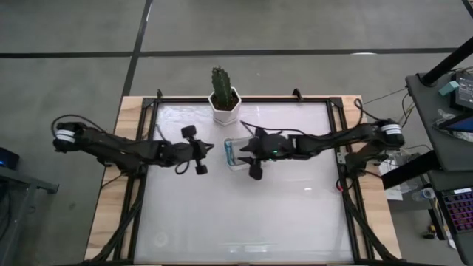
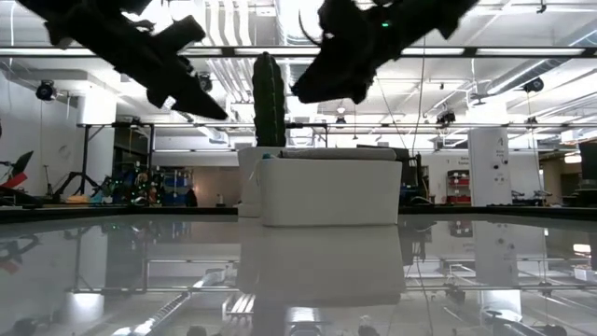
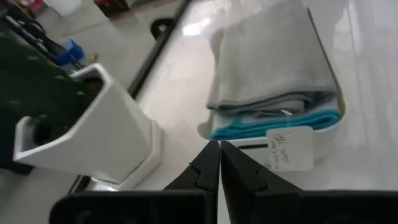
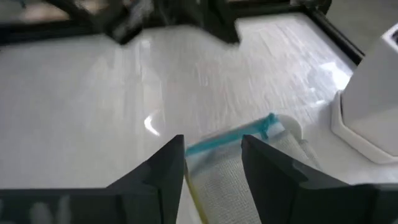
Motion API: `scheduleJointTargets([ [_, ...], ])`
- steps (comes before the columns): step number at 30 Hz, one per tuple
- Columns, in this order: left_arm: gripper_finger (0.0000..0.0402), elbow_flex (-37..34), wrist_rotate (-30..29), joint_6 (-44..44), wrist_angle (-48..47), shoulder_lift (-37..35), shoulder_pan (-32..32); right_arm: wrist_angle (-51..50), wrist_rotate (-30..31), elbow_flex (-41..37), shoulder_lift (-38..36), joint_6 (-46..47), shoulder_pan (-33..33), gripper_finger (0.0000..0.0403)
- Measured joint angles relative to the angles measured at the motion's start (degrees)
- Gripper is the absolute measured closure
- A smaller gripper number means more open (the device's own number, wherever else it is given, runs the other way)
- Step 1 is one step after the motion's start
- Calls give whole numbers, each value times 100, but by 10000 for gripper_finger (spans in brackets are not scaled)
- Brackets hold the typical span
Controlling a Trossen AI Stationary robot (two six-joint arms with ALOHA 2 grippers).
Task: Fold microfiber towels
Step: Adjust the white tag
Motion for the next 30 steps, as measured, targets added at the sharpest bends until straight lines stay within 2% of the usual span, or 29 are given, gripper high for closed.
scheduleJointTargets([
  [5, 402, -482, -142, 107, 495, -618, -4, -687, 8, 895, 756, -156, -28, 255],
  [11, 402, -703, -107, 112, 636, -996, -11, -922, 91, 1658, 1536, -254, -73, 268],
  [15, 402, -697, -102, 128, 680, -971, -11, -1074, 446, 1922, 1847, -253, -111, 275],
  [23, 402, -698, -96, 257, 686, -851, -11, -1093, 447, 2027, 2104, -248, -116, 283],
  [26, 402, -698, -97, 285, 776, -829, -11, -1108, 442, 2021, 2116, -266, -116, 307],
  [30, 402, -698, -97, 300, 798, -831, -11, -1096, 410, 2021, 2116, -290, -118, 369],
])
